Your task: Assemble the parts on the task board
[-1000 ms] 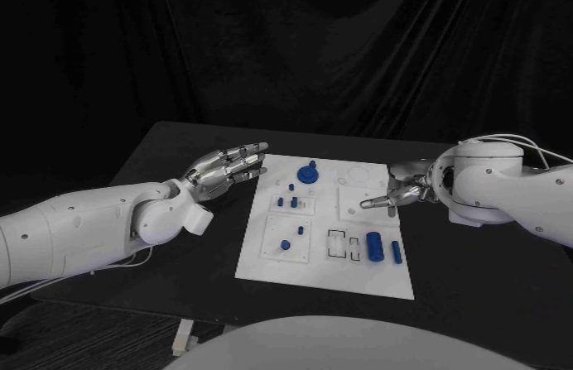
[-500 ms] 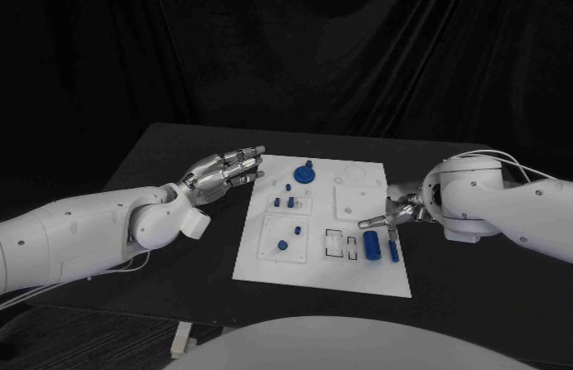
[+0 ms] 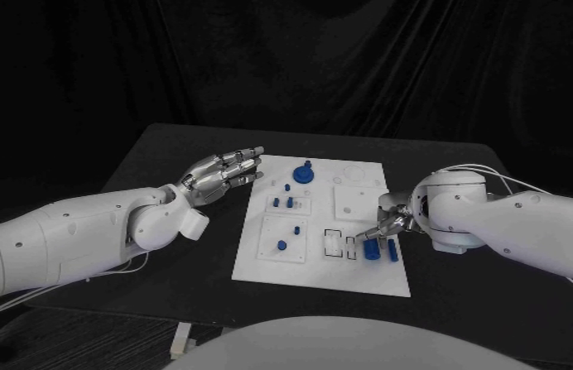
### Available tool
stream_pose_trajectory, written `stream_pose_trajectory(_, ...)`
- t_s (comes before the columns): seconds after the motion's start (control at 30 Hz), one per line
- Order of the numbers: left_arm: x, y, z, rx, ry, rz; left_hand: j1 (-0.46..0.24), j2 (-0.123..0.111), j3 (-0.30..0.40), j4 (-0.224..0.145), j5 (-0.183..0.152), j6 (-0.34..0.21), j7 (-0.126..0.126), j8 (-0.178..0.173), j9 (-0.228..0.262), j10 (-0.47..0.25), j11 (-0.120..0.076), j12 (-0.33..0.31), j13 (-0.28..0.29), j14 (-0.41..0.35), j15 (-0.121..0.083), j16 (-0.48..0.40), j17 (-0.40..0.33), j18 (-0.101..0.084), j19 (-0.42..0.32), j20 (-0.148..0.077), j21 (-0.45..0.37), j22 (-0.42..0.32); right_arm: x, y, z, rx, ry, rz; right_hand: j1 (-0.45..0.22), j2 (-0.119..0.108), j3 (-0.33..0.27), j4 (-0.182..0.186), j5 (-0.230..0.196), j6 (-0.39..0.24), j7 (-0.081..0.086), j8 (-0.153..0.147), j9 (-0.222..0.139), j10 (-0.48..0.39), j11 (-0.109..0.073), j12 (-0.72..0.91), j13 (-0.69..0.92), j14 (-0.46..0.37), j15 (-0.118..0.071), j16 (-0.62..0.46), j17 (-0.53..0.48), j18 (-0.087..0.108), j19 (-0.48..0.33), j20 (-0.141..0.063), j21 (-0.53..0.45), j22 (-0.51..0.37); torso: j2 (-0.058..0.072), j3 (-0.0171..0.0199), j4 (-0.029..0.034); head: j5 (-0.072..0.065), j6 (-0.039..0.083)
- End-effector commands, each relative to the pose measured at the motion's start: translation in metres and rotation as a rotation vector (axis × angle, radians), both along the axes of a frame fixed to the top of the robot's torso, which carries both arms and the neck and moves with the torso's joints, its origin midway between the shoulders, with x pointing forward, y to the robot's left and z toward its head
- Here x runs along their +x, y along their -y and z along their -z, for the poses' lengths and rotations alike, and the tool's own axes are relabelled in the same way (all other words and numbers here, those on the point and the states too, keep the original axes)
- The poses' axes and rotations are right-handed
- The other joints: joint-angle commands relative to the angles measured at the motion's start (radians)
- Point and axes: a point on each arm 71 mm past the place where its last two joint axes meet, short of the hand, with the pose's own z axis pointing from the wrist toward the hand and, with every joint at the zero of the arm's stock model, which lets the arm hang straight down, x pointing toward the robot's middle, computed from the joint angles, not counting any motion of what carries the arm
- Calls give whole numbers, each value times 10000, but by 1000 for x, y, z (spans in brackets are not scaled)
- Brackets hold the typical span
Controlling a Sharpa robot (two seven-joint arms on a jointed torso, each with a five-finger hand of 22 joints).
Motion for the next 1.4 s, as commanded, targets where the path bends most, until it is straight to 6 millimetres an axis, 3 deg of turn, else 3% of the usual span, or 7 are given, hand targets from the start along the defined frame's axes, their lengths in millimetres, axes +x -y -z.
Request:
stream_pose_trajectory(0.03,-1,2,-1,-183,48,83,-67,60,51,-6,20,-10,4,63,10,-19,73,48,13,-30,50,26,8,175,-14,62,31,-8,0,2,4,-359,258,101,629,-128,131,-375,257,-588,135,-303,160,1064,56,62,2631,842,118,-225,1650,30,749,78,-44,2381,3,1,10,-5,2)
stream_pose_trajectory(0.47,-1,3,0,-182,1,144,-67,60,51,-6,20,-10,4,63,10,-19,73,48,13,-30,50,26,8,175,-14,62,31,-8,-3,-1,20,-864,386,-226,544,-40,214,-295,248,-1058,234,-227,571,1064,123,62,2631,740,202,-508,1084,79,679,180,-221,2315,-5,1,-1,29,2)
stream_pose_trajectory(0.9,-1,2,1,-138,-110,216,-76,58,59,-11,17,28,13,72,14,-20,68,60,14,-24,59,44,13,174,-13,60,32,-5,-2,-4,30,-627,483,45,625,65,537,-293,2078,-1909,313,178,1564,1064,187,62,2631,676,249,-738,595,141,588,228,-486,2228,-2,1,3,74,2)
stream_pose_trajectory(1.17,-1,3,1,-132,-177,294,-81,65,65,-10,16,36,26,77,16,-19,73,64,15,-24,66,44,13,174,-12,61,33,-4,-4,-7,32,364,13,777,1996,-185,2111,-1232,6635,-2593,345,447,2044,1064,200,62,2631,642,252,-832,375,160,561,241,-579,2207,-8,1,6,101,2)
stream_pose_trajectory(1.23,-1,3,1,-126,-196,309,-81,65,65,-10,16,36,26,77,16,-19,73,64,15,-24,66,44,13,174,-12,61,33,-4,-5,-7,32,633,-108,992,2120,-275,2498,-1391,7193,-2614,337,596,2168,1064,192,62,2631,643,242,-828,374,160,562,225,-581,2209,-6,0,6,108,2)
stream_pose_trajectory(1.33,-2,3,2,-113,-225,329,-85,72,72,-10,16,56,38,83,19,-17,83,71,16,-23,70,47,13,174,-11,62,33,-2,-7,-7,32,1087,-286,1394,1715,-864,4829,-1789,7718,-2851,342,1329,2776,1064,173,62,2631,637,248,-815,349,159,571,200,-578,2219,-4,0,7,108,2)
stream_pose_trajectory(1.4,-2,3,2,-106,-242,341,-85,72,72,-10,16,56,38,83,19,-17,83,71,16,-23,70,47,13,174,-11,62,33,-2,-9,-5,31,1357,-406,1659,1625,-927,5179,-1901,7821,-2854,324,1465,2876,1064,155,62,2631,635,228,-814,341,157,570,205,-584,2218,-3,0,7,114,2)
